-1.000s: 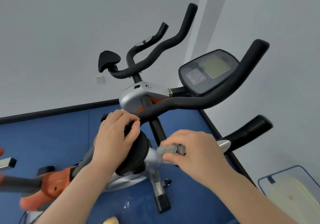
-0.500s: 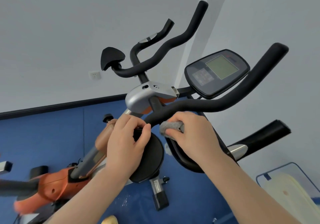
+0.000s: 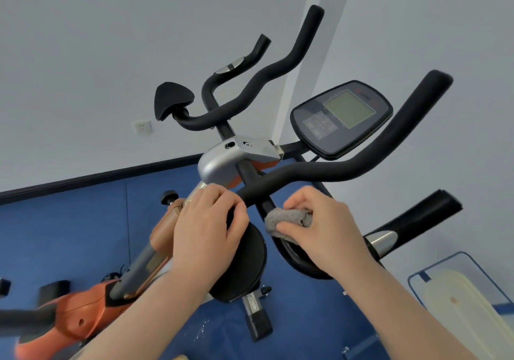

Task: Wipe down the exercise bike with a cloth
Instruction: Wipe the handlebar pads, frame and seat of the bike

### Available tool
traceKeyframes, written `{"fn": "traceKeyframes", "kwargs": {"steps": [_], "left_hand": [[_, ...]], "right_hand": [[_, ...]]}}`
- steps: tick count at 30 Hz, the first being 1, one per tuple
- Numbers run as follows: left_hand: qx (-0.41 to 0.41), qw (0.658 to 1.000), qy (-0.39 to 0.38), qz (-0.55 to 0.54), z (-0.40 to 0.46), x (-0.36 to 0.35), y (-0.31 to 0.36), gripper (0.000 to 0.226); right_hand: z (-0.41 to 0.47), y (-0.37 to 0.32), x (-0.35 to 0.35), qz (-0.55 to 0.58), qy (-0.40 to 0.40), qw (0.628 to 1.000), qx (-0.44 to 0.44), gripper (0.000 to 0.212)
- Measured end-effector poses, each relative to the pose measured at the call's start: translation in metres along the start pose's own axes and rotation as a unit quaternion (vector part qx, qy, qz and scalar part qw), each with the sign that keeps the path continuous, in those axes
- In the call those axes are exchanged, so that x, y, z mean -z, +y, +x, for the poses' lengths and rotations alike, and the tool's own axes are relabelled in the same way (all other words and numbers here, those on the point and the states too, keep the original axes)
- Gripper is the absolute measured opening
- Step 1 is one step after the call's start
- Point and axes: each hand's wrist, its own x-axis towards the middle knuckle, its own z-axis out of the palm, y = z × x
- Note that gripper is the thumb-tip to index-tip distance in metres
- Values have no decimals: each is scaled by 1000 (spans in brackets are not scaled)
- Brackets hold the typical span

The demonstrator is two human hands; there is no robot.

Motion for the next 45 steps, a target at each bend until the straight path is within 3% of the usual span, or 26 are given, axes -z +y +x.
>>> {"fn": "traceKeyframes", "kwargs": {"steps": [5,12,14,19,25,31,36,41,45], "left_hand": [[-6,999,-40,-1,22,-3,6,20],[-10,1000,19,6,9,-3,2,29],[-8,1000,21,8,9,-5,3,29],[8,999,39,9,8,-8,4,27],[29,998,51,8,7,-9,3,24],[57,996,63,-8,3,-12,4,20],[97,993,68,-6,3,-11,4,23],[112,990,86,-21,0,-12,8,25],[127,989,74,-27,-3,-11,6,24]], "right_hand": [[20,-18,-3,-35,10,998,45,22],[-29,4,49,-190,-157,967,74,30],[-26,-1,47,-181,-149,968,86,29],[-7,-19,10,-99,-41,990,96,22],[-13,-2,20,-72,-110,986,105,26],[-10,-7,1,-182,-80,960,195,21],[-8,7,13,-125,-137,957,221,24],[13,-9,-4,-155,-74,956,237,16],[-3,12,1,-108,-105,961,232,21]]}}
